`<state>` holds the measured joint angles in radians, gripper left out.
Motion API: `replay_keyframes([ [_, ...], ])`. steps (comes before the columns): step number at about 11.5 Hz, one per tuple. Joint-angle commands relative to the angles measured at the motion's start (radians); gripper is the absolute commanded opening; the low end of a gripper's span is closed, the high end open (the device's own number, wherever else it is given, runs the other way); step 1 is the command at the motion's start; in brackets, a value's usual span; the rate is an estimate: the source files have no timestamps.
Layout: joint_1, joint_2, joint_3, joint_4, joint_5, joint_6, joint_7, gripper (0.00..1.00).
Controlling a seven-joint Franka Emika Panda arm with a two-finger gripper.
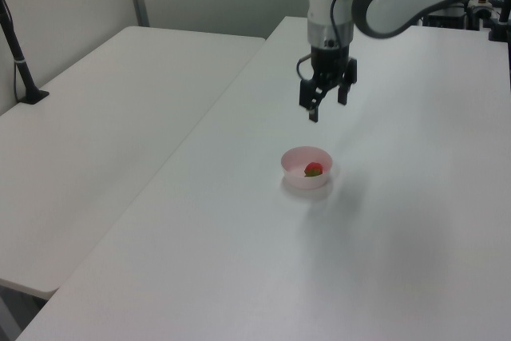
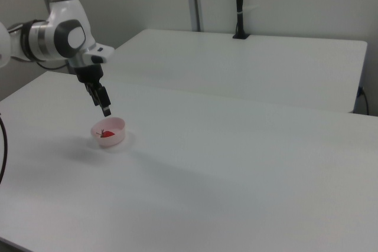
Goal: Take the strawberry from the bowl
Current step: 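Move the open gripper over the pink bowl holding the strawberry, then lower the gripper into the pink bowl around the red strawberry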
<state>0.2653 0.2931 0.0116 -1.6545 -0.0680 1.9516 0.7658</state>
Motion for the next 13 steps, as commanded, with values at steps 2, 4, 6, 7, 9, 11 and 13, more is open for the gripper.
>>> replay_keyframes([
  [2, 0.032, 0.098, 0.015, 0.001, 0.020, 0.108, 0.199, 0.84],
  [4, 0.043, 0.136, 0.015, 0.001, 0.019, 0.156, 0.248, 0.79],
  [6, 0.045, 0.161, 0.015, -0.001, 0.019, 0.196, 0.274, 0.78],
  [7, 0.045, 0.175, 0.015, -0.001, 0.013, 0.222, 0.294, 0.78],
  [9, 0.057, 0.199, 0.015, -0.001, 0.004, 0.240, 0.300, 0.78],
  [11, 0.055, 0.212, 0.015, -0.001, 0.004, 0.242, 0.299, 0.77],
  [13, 0.055, 0.221, 0.015, -0.001, 0.004, 0.244, 0.299, 0.69],
])
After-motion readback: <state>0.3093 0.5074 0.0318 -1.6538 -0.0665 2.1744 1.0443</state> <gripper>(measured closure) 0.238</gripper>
